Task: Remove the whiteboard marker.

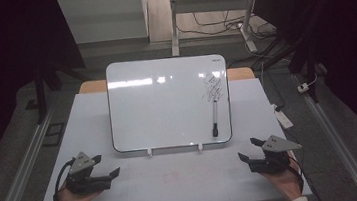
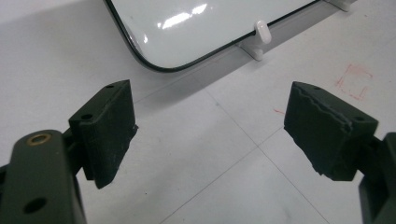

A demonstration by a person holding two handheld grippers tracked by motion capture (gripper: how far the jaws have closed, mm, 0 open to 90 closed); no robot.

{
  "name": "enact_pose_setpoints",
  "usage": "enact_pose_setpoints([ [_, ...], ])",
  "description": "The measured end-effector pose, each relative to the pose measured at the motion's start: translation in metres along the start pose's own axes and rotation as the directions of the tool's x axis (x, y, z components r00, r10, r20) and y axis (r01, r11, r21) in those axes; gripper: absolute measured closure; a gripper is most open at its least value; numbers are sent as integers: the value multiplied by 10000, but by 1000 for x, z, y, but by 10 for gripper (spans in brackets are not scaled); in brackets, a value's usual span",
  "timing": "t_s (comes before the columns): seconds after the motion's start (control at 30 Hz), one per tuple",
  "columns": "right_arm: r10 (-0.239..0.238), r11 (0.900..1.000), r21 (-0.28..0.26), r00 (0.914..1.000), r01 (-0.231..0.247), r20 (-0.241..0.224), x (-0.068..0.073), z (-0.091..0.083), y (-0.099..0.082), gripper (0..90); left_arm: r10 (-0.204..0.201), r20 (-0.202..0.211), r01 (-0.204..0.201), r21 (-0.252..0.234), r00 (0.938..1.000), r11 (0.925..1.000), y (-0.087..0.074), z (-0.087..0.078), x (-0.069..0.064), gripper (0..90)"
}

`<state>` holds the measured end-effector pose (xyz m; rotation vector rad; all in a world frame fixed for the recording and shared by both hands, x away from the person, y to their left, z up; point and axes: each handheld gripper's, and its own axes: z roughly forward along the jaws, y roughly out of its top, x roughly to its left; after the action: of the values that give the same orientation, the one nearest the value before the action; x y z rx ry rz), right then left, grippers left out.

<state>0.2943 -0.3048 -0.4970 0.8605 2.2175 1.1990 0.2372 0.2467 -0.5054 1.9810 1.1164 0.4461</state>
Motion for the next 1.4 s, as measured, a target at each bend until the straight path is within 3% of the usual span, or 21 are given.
enact_pose_setpoints([
  [0.27, -13, 10000, -37, 9997, 14, 239, 1, 0, 1, 271, 21, 10, -21, 100, 10000, 9999, -1, 1, -2, 170],
  [0.63, 156, 9999, -14, 9997, -156, 213, 3, -1, 3, 288, 167, 101, -169, 209, 9998, 9996, 1, 3, -6, 167],
  [1.07, 392, 9981, -500, 9975, -363, 596, 22, -13, 46, 328, 175, 67, -176, 237, 9998, 9996, -1, 3, -5, 167],
  [1.2, 285, 9989, -381, 9966, -256, 778, 28, -11, 55, 328, 200, 17, -200, 297, 9998, 9994, 0, 4, -5, 167],
  [1.4, 328, 9995, -21, 9943, -328, 1010, 35, 7, 75, 320, 218, 2, -218, 314, 9998, 9993, 0, 5, -5, 165],
])
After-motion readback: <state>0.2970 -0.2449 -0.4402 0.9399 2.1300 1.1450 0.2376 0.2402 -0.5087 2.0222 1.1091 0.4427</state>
